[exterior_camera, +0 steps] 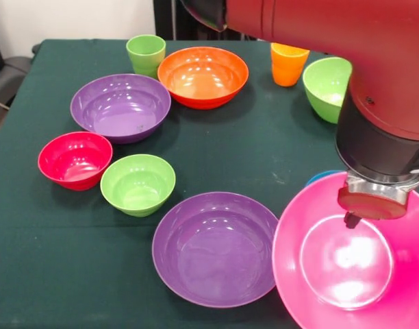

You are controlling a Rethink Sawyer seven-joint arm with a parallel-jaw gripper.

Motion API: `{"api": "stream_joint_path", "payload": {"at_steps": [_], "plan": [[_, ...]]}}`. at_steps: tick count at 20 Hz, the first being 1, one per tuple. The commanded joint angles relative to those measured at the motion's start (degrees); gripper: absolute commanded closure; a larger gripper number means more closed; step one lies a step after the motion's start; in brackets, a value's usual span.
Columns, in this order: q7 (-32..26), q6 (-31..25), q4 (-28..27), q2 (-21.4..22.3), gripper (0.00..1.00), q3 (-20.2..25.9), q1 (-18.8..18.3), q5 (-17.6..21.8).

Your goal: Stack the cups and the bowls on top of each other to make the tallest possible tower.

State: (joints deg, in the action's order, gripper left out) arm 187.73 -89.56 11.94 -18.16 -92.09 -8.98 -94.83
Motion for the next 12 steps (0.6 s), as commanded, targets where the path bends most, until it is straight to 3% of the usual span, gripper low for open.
{"api": "stream_joint_path", "payload": {"at_steps": [1,8,12], "plan": [[4.51,-1.12,2.66,-0.65,0.0,5.23,2.19,5.42],[0.75,1.35,8.14,1.25,0.0,10.5,5.58,10.36],[-5.53,3.18,18.09,4.95,0.0,18.05,10.86,16.29]]}}
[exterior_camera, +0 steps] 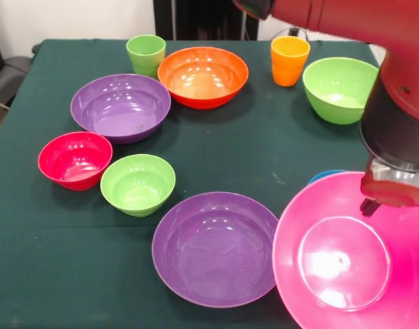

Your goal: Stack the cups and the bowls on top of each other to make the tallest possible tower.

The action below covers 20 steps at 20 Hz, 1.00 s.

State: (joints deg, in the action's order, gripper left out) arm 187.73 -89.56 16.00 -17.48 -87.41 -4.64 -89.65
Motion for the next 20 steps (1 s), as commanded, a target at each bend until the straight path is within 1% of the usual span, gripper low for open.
{"api": "stream_joint_path", "payload": {"at_steps": [1,5,8,11,13,15,16,18,20], "plan": [[-7.54,3.49,17.13,5.72,0.0,15.23,8.03,12.81],[-14.93,6.43,28.34,11.23,0.0,21.69,12.73,17.84],[-16.91,8.01,30.72,13.05,0.0,24.33,13.57,20.17],[-20.17,10.67,35.39,15.02,0.0,26.57,15.02,22.35],[-20.34,12.99,36.5,15.59,0.0,27.19,15.34,24.69],[-18.86,19.89,37.17,14.87,0.0,25.89,16.25,27.71],[-18.09,21.97,37.51,14.66,0.0,26.16,16.67,28.03],[-18.58,24.82,37.43,14.77,0.0,26.62,16.92,30.22],[-19.5,26.53,37.11,14.9,0.0,27.24,16.96,32.16]]}}
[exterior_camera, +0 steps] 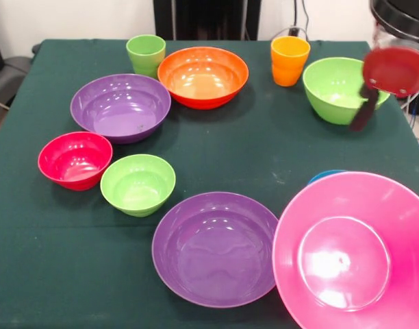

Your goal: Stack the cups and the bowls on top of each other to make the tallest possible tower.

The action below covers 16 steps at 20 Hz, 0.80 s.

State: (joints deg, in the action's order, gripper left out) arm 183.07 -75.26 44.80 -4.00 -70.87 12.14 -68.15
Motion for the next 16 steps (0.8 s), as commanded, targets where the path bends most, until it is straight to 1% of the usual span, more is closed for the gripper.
{"api": "stream_joint_path", "payload": {"at_steps": [1,3,5,9,11,16], "plan": [[-15.35,13.63,8.46,1.6,0.0,11.49,0.21,11.46],[-16.07,15.97,8.98,2.25,0.0,14.14,0.21,12.38],[-16.47,16.85,8.94,2.72,0.0,16.73,-0.14,12.69],[-15.88,16.54,6.29,2.74,0.0,20.57,-1.63,14.87],[-14.27,15.27,3.51,1.86,0.0,21.15,-2.46,15.76],[-8.26,11.64,-3.18,-0.51,0.0,21.54,-4.01,15.93]]}}
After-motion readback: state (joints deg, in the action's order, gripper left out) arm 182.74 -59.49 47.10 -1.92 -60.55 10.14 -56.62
